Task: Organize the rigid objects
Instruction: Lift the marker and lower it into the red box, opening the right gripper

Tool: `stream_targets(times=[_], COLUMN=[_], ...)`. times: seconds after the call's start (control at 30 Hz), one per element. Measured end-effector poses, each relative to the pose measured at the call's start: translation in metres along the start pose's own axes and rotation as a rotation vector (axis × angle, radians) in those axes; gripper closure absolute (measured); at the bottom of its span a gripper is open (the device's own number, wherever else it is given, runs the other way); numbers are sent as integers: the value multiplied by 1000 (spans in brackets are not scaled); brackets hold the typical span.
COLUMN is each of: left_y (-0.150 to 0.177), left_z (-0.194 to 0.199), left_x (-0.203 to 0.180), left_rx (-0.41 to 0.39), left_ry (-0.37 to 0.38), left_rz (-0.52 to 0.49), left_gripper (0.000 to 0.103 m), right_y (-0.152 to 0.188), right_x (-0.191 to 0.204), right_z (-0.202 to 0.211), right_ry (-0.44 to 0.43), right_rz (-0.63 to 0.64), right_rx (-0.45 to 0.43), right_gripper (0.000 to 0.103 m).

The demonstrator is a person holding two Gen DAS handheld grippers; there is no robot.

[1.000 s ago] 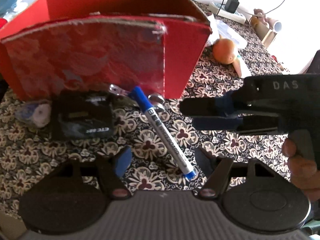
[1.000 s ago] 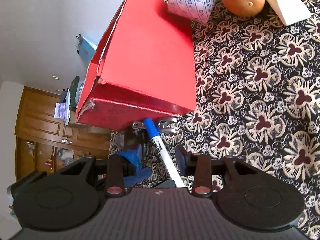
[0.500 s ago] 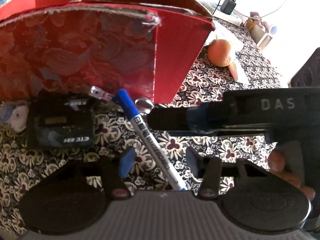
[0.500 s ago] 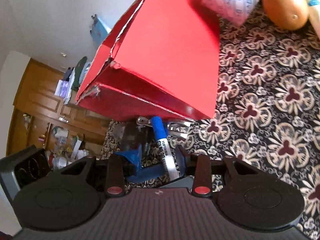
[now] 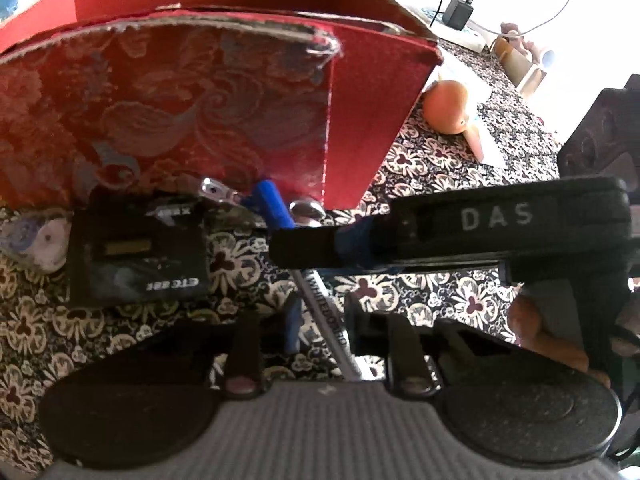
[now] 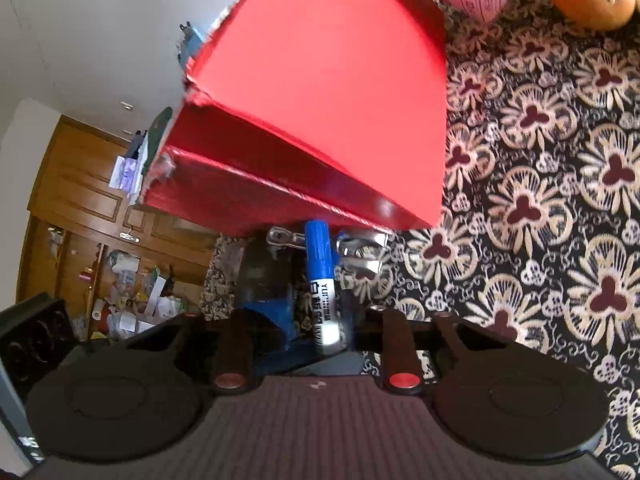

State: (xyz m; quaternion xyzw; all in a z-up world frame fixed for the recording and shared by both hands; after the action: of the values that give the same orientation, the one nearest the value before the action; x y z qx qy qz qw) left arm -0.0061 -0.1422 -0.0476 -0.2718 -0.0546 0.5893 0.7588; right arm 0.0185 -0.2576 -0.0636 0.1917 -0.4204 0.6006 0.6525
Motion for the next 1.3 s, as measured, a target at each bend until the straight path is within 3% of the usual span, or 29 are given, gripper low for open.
stream_targets(times=[0.13,0.4,0.63,0.83,1.0,1.13,1.3], left_y=[2,4,-9,-38,-83,-119,-154], left_z=[5,16,43,76,101,111,92], left_x=[-2,-11,-41,-66,-58,-38,-4], left_rx=[-6,-6,-62,-174,-268,-313,-260], left_ry=[-6,-2,86,149,196,199,186], left_rz=[-33,-84,-173,-278,-304,-304,-259], left_gripper=[93,94,94,94,94,94,95], right_y=[7,13,5,-26,-68,-104,-138], right_x=[1,7,24,56,90,107,107], right_z=[0,31,85,114,110,86,42], right_ry=[21,18,48,68,78,126,212], right_rz=[2,-11,34,118,230,278,252], right_rx=[9,-58,-186,-307,-367,-332,-188], right_gripper=[103,103,103,103,103,103,103])
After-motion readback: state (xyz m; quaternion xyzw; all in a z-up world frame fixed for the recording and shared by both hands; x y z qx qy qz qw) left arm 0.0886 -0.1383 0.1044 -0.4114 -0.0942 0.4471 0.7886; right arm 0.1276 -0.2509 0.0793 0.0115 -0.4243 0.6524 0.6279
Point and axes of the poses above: each gripper's, at about its wrist camera, not at the fingertips, and z roughly against the way its jaws point, x to its left, y to its underside, the point moved 3 cm from there along -z, roughly the way its jaws point, and after that the axes turned 1 degree about z, right-handed, at the moved point
